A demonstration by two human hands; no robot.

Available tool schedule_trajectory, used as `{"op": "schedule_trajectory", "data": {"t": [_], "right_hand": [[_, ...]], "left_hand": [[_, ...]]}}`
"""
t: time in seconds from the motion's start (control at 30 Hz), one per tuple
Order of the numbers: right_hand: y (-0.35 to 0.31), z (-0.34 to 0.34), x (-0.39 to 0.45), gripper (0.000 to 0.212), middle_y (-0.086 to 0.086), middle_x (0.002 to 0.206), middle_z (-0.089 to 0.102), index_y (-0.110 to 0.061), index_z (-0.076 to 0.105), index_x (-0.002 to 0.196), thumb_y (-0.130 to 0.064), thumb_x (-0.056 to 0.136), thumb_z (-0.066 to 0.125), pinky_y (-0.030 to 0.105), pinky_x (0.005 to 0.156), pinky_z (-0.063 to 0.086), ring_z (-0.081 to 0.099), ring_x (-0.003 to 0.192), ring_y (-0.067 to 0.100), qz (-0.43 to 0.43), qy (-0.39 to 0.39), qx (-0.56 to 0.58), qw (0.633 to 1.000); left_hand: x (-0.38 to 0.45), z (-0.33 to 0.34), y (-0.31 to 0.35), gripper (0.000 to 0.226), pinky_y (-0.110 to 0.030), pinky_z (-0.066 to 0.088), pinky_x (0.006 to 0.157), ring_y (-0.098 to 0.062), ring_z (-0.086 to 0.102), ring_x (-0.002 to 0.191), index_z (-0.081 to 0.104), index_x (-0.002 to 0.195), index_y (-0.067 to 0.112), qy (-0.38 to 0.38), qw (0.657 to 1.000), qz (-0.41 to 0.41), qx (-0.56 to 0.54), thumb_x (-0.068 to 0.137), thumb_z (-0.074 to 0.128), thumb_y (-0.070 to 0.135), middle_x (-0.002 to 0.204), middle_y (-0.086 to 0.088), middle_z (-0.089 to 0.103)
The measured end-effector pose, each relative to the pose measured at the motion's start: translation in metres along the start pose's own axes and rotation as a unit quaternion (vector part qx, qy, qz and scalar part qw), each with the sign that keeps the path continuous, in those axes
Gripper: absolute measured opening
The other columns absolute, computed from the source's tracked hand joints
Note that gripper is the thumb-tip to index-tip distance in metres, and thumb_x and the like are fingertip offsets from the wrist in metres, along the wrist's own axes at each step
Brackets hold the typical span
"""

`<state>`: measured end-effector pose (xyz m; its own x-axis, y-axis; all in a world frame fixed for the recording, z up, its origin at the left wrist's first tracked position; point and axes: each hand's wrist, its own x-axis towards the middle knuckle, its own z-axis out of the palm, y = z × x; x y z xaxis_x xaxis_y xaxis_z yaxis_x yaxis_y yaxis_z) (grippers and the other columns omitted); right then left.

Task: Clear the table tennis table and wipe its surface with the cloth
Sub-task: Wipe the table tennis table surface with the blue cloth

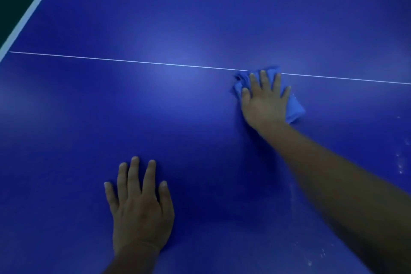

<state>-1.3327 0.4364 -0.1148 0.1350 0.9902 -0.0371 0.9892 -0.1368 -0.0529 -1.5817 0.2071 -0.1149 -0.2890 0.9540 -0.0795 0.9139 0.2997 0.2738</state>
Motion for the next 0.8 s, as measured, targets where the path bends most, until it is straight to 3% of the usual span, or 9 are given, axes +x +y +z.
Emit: {"op": "schedule_trajectory", "data": {"t": [0.1,0.17,0.27,0.43,0.5,0.53,0.6,0.7,0.8], "right_hand": [[-0.08,0.008,-0.03,0.06,0.005,0.163,0.027,-0.025,0.038,0.152,-0.045,0.097,0.024,0.064,0.117,0.003,0.013,0.152,0.036,-0.069,0.036,0.034,0.996],[-0.122,0.008,-0.041,0.057,0.002,0.165,0.019,-0.027,0.032,0.155,-0.044,0.1,0.028,0.06,0.118,-0.006,0.004,0.153,0.032,-0.169,0.001,0.059,0.984],[-0.106,0.003,-0.016,0.055,-0.004,0.167,0.012,-0.031,0.024,0.156,-0.044,0.103,0.027,0.057,0.119,-0.008,-0.003,0.154,0.027,-0.206,-0.029,0.034,0.978],[-0.004,-0.002,0.025,0.056,-0.001,0.167,0.01,-0.03,0.02,0.157,-0.046,0.104,0.023,0.063,0.119,-0.002,-0.001,0.153,0.033,0.095,0.005,0.042,0.995],[-0.01,-0.004,0.023,0.057,0.001,0.167,0.009,-0.029,0.021,0.158,-0.046,0.103,0.022,0.063,0.118,-0.005,-0.002,0.153,0.035,0.159,0.004,0.048,0.986],[-0.029,-0.004,0.019,0.056,0.002,0.167,0.011,-0.029,0.022,0.157,-0.045,0.103,0.024,0.062,0.119,-0.004,0.001,0.152,0.036,0.133,0.014,0.043,0.99],[-0.077,-0.001,0.007,0.055,0.002,0.166,0.013,-0.03,0.024,0.156,-0.043,0.103,0.027,0.06,0.119,-0.003,0.003,0.152,0.035,-0.015,0.017,0.046,0.999],[-0.094,0.0,0.005,0.054,-0.004,0.166,0.014,-0.033,0.025,0.156,-0.046,0.103,0.027,0.058,0.12,-0.001,0.002,0.153,0.029,-0.198,-0.049,0.041,0.978],[-0.002,0.001,0.036,0.054,0.002,0.163,0.024,-0.03,0.031,0.153,-0.045,0.102,0.026,0.061,0.117,0.013,0.016,0.15,0.035,-0.073,0.032,-0.017,0.997]], "left_hand": [[0.002,0.003,-0.001,0.063,-0.051,-0.002,0.121,-0.025,0.012,0.151,0.043,0.148,0.02,0.01,1.0,-0.003,0.003,0.095,0.026,0.049,0.161,-0.007,0.027],[0.004,0.005,-0.003,0.063,-0.059,0.009,0.118,-0.031,0.022,0.148,0.051,0.143,0.016,0.036,0.999,-0.008,0.013,0.093,0.029,0.047,0.157,-0.012,0.035],[0.006,0.006,0.003,0.064,-0.063,0.015,0.115,-0.034,0.026,0.145,0.055,0.139,0.014,0.047,0.998,-0.023,0.026,0.091,0.029,0.047,0.154,-0.014,0.039],[0.006,0.004,0.005,0.062,-0.062,0.013,0.116,-0.033,0.023,0.146,0.053,0.141,0.014,0.037,0.999,-0.013,0.021,0.093,0.029,0.046,0.155,-0.014,0.037],[0.006,0.004,0.003,0.062,-0.061,0.012,0.116,-0.032,0.022,0.146,0.052,0.142,0.015,0.03,0.999,-0.014,0.026,0.094,0.028,0.046,0.155,-0.013,0.036],[0.006,0.004,0.003,0.062,-0.061,0.012,0.116,-0.032,0.023,0.146,0.052,0.141,0.015,0.031,0.999,-0.015,0.028,0.093,0.029,0.046,0.155,-0.014,0.037],[0.007,0.004,0.003,0.063,-0.062,0.012,0.115,-0.033,0.024,0.146,0.053,0.141,0.015,0.027,0.999,-0.021,0.032,0.092,0.028,0.047,0.155,-0.014,0.037],[0.008,0.004,0.004,0.066,-0.06,0.01,0.117,-0.031,0.02,0.147,0.051,0.142,0.017,0.009,0.999,-0.036,0.039,0.091,0.026,0.05,0.157,-0.012,0.034],[0.008,0.004,0.006,0.065,-0.06,0.009,0.117,-0.031,0.02,0.147,0.051,0.143,0.017,0.008,0.999,-0.034,0.035,0.092,0.027,0.05,0.157,-0.012,0.034]]}}
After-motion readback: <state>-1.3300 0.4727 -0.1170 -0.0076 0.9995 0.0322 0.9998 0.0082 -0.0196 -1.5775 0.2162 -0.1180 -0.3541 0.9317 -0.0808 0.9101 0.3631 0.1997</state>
